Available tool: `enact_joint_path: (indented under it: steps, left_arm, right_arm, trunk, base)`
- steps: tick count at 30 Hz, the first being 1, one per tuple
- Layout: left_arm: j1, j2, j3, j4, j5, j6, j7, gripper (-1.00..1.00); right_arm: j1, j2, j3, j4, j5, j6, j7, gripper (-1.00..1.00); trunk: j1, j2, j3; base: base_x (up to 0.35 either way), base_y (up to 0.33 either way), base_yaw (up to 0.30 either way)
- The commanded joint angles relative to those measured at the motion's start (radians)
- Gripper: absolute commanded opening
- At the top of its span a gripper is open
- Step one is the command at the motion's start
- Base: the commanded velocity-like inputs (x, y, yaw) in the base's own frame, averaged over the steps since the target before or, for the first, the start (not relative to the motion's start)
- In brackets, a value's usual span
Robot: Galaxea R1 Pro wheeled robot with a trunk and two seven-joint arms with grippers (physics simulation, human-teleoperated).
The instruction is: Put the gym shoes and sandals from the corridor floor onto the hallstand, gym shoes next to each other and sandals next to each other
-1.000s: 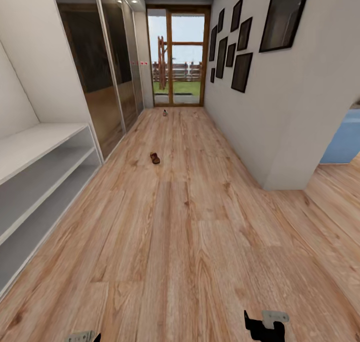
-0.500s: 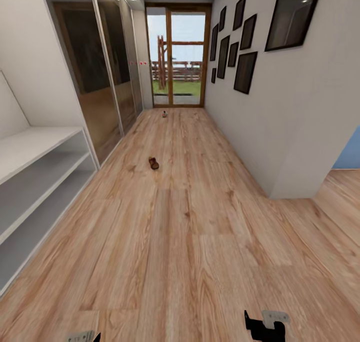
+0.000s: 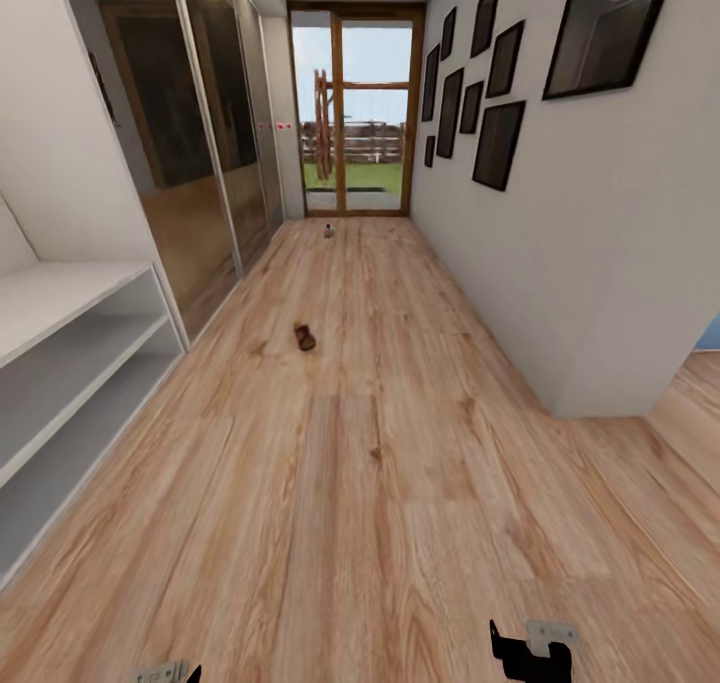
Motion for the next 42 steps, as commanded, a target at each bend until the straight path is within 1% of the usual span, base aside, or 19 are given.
enact_joint_path:
  steps: [1,42]
  left_arm:
    - [-0.001,0.000,0.008,0.001,-0.010,-0.004,-0.005,1.00]
    - [-0.001,-0.001,0.008,0.001,-0.012,-0.005,-0.005,1.00]
  right_arm:
    - [-0.001,0.000,-0.006,0.001,0.001,-0.004,0.001,1.00]
    - [-0.001,0.001,-0.006,0.000,0.003,-0.004,0.002,1.00]
  trunk:
    - [0.000,0.000,-0.001]
    - [0.000,0.000,-0.001]
  base:
    - [0.335,0.000,0.000]
    - [0.335,0.000,0.000]
